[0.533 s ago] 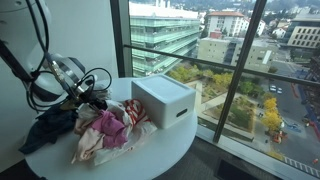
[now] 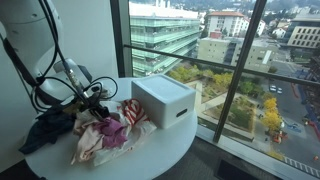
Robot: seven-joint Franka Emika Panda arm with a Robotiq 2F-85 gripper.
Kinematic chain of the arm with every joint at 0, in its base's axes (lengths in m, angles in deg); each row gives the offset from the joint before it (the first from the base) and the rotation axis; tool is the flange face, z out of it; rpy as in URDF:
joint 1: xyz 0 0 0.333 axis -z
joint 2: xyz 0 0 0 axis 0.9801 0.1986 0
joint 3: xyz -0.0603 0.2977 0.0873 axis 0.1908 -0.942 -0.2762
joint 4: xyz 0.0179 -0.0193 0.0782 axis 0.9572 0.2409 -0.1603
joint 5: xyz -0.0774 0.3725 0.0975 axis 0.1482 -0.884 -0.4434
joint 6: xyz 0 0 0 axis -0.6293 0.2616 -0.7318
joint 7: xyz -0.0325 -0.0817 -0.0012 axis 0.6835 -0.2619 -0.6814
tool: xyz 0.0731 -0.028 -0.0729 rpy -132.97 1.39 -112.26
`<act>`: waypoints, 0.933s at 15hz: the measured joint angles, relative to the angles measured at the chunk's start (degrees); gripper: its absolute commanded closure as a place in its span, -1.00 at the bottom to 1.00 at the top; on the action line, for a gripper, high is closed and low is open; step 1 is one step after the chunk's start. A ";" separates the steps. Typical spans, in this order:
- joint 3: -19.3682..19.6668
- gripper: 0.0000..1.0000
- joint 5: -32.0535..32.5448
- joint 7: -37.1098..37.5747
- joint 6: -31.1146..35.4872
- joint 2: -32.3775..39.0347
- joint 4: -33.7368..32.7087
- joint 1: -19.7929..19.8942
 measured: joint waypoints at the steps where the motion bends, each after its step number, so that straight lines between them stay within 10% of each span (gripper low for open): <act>1: -0.25 -0.56 -2.02 -1.67 -0.11 -1.13 0.05 -0.03; 4: -0.63 -0.97 -7.10 -5.37 -2.47 -7.00 0.69 -0.74; 14: -5.20 -1.00 -24.94 -27.09 -16.09 -30.79 14.94 -2.00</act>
